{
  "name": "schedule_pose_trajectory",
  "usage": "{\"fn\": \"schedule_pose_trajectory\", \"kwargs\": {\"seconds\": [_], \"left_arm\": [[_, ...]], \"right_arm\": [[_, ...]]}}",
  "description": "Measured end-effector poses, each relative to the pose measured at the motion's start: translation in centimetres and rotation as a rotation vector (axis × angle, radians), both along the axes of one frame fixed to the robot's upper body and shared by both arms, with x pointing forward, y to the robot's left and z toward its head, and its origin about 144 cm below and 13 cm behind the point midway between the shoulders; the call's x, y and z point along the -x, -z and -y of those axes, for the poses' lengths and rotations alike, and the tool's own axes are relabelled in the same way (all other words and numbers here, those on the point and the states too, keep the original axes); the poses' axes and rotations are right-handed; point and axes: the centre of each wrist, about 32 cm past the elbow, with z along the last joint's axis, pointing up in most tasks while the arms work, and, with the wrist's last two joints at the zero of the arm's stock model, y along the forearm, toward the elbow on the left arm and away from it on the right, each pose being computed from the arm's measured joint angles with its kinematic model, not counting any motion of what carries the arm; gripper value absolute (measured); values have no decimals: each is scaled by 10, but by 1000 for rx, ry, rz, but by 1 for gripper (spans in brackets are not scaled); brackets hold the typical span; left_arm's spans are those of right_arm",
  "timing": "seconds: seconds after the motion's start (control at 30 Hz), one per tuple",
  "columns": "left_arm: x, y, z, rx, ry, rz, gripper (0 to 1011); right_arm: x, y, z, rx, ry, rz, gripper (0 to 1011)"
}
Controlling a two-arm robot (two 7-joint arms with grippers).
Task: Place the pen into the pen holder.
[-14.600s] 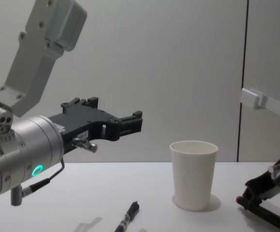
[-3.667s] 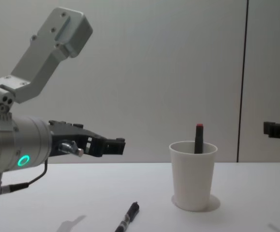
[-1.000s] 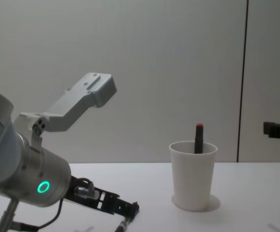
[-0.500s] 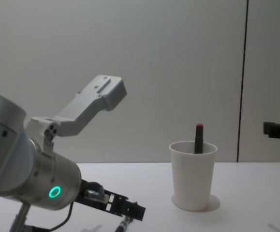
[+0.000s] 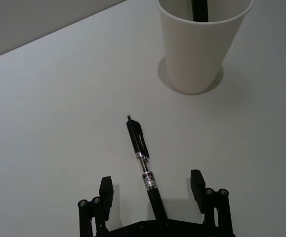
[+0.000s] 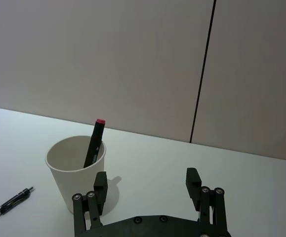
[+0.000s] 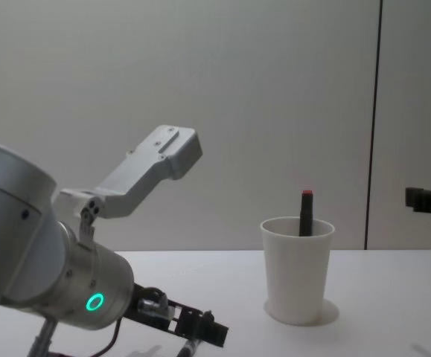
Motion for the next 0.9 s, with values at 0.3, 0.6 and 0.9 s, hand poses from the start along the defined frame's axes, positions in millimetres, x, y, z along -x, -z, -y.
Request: {"fn": "schedule_pose_trajectory", "kwargs": {"seconds": [0.3,0.6,0.9], "left_arm": [[-3,2,2,3,-6,-18,1000],[-5,3,1,7,-11,-28,1000],[-5,5,1,9,-7,-28,809]], "right_arm": [[0,0,0,0,0,0,1002],[0,0,0,0,0,0,1002],[0,0,0,0,0,0,1002]]}}
